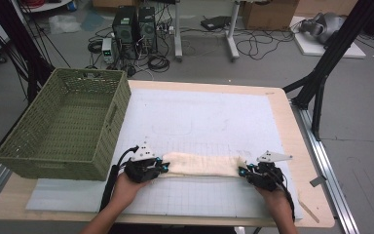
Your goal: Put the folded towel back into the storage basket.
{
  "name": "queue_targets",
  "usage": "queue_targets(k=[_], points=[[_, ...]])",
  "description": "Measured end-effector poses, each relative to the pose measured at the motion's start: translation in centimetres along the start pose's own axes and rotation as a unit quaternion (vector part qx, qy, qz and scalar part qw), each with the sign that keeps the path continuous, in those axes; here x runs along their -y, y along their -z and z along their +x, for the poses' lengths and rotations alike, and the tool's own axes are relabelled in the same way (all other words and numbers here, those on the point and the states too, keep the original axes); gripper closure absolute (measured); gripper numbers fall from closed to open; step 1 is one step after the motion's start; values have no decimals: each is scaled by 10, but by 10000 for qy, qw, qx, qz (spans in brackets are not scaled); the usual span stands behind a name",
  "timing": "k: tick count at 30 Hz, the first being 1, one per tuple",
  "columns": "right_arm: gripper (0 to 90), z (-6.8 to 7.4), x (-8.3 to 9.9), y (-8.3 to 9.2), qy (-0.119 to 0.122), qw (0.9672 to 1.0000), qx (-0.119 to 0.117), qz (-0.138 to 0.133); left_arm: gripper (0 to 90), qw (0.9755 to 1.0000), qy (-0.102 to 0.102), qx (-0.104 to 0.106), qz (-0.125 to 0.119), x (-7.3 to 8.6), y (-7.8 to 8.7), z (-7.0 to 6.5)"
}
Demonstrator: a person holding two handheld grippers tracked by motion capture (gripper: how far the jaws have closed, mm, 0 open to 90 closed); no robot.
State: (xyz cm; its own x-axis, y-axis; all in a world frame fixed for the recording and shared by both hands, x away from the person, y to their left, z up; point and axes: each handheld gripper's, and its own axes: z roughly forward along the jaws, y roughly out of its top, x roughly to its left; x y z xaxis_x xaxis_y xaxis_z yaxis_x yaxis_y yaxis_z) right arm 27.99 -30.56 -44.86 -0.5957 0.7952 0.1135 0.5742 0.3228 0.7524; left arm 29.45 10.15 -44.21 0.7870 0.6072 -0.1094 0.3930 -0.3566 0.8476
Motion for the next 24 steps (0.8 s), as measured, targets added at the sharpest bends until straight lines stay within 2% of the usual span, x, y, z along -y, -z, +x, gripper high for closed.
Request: queue_targets(k=[5, 10, 16, 24], points=[[777, 0, -1, 1, 151, 9999, -25, 10, 791, 9999, -13, 12, -108, -1, 5, 1], [787, 1, -4, 4, 342, 9994, -23, -92, 793, 9997, 9, 8, -241, -3, 10, 1], [790, 4, -11, 7, 602, 9975, -74, -358, 794, 9986, 72, -25, -520, -11, 26, 3], [797, 3, -21, 12, 588, 9949, -225, -786, 794, 9962, 137, -10, -860, -17, 45, 1]])
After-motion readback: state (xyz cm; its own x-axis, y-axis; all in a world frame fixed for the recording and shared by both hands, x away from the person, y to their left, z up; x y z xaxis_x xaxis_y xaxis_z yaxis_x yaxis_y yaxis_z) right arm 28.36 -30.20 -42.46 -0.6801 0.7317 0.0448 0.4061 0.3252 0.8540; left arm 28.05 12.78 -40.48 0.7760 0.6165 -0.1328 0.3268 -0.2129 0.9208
